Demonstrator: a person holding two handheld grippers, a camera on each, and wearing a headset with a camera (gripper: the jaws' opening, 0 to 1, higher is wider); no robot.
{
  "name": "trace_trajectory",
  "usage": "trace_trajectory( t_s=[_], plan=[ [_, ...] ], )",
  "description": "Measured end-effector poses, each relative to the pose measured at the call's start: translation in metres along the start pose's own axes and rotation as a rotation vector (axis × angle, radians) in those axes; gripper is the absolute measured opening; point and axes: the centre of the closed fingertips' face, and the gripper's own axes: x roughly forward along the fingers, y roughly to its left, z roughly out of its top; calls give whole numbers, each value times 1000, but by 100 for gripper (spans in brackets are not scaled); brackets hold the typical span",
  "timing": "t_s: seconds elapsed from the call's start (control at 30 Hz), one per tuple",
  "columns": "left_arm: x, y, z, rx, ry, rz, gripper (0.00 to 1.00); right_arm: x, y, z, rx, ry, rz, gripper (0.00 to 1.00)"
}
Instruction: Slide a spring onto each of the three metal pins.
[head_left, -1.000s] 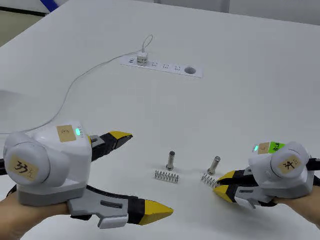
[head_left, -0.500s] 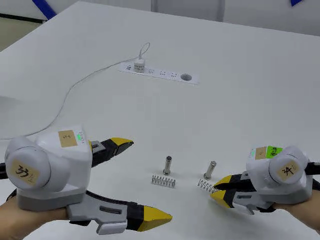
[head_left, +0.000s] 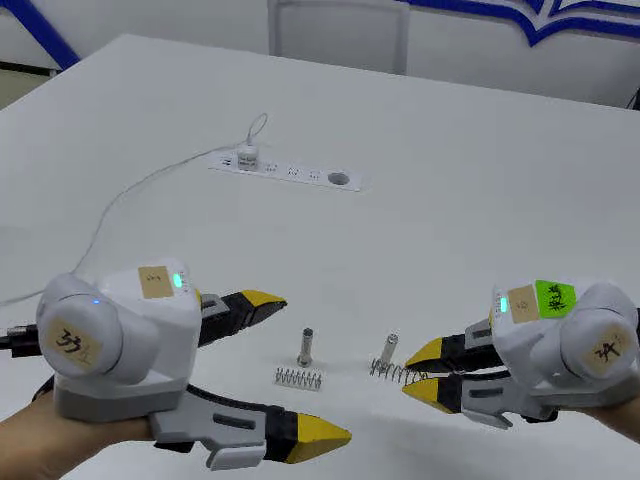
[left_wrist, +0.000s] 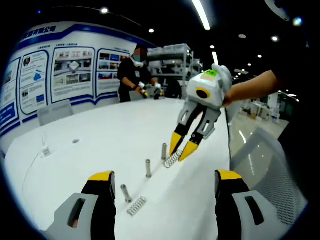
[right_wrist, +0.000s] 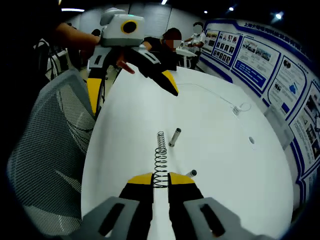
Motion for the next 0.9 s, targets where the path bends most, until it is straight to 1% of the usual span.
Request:
trace_trajectory(
  t_s=[0.13, 0.33, 0.47, 0.53, 0.63, 0.73, 0.83, 0.9],
  plan=[
    [9, -8, 7, 18, -14, -30, 79, -12, 7, 11, -28, -17, 9, 11],
    [17, -19, 11, 44, -16, -60, 72, -20, 15, 23, -63, -29, 18, 11],
    [18, -25, 12, 62, -16, -81, 63, -23, 20, 28, -88, -28, 24, 11],
    [19, -27, 12, 65, -16, -85, 58, -23, 22, 31, -93, -32, 28, 11],
    [20, -30, 11, 77, -5, -92, 52, -23, 25, 33, -109, -30, 33, 11],
    [21, -33, 11, 81, -8, -104, 46, -22, 28, 36, -118, -32, 38, 11],
    [21, -37, 11, 88, -7, -121, 36, -21, 31, 35, -135, -26, 47, 11],
    [21, -39, 9, 96, 1, -133, 32, -20, 32, 33, -135, -22, 53, 11]
  ],
)
